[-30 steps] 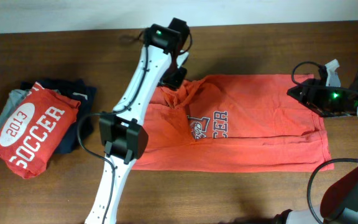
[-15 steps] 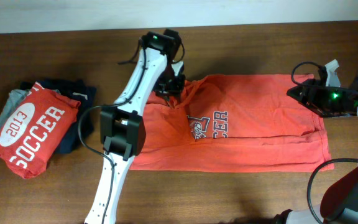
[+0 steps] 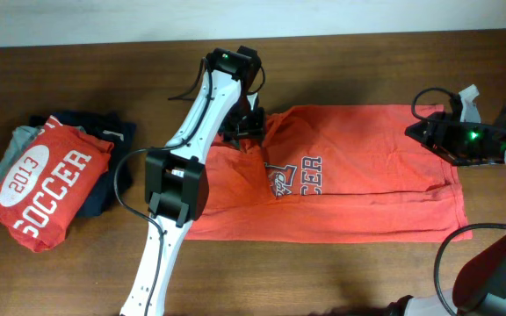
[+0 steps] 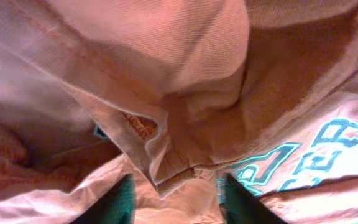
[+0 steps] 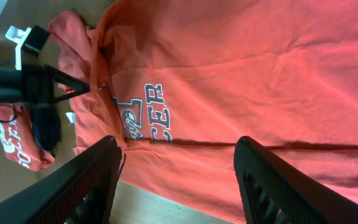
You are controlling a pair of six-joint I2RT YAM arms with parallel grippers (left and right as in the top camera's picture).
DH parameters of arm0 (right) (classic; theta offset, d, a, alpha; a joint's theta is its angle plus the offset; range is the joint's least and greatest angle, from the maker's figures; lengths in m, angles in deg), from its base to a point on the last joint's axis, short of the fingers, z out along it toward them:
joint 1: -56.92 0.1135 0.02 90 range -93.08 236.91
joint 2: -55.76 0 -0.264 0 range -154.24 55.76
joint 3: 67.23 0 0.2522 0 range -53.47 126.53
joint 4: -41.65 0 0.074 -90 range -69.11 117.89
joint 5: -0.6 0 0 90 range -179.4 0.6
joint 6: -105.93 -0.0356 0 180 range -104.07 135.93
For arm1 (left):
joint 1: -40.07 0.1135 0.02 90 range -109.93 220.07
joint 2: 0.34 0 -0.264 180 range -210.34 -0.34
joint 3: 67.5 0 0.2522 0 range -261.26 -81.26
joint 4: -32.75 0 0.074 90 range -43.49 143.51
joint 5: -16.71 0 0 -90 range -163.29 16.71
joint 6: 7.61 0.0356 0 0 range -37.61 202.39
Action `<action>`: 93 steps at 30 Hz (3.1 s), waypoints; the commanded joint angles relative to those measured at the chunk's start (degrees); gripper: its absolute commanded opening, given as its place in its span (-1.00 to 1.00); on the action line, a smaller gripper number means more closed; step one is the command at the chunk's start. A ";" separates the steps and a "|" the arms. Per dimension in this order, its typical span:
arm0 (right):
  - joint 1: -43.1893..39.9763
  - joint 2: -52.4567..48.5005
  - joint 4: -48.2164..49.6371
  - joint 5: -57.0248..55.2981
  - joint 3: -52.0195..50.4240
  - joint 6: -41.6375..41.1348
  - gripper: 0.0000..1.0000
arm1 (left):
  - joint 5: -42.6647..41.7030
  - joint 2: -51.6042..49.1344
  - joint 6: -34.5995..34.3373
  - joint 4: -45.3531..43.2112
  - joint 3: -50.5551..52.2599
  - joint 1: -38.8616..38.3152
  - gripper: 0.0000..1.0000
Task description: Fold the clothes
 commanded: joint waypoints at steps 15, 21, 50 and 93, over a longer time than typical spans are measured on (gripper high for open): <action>0.17 0.96 -0.79 -0.26 0.55 0.59 0.22 | -5.25 -0.07 -19.10 0.66 0.04 0.33 0.43; 0.17 0.96 -0.92 -0.26 0.55 0.59 0.22 | -10.14 -0.07 -25.24 -2.67 0.04 1.11 0.43; 0.17 0.96 -1.20 -0.31 0.55 0.59 0.22 | 14.40 0.11 65.09 3.41 -4.35 -2.97 0.04; 0.17 0.96 -1.40 -0.31 0.55 0.59 0.23 | 22.03 -0.02 64.78 -5.73 4.81 -6.58 -0.52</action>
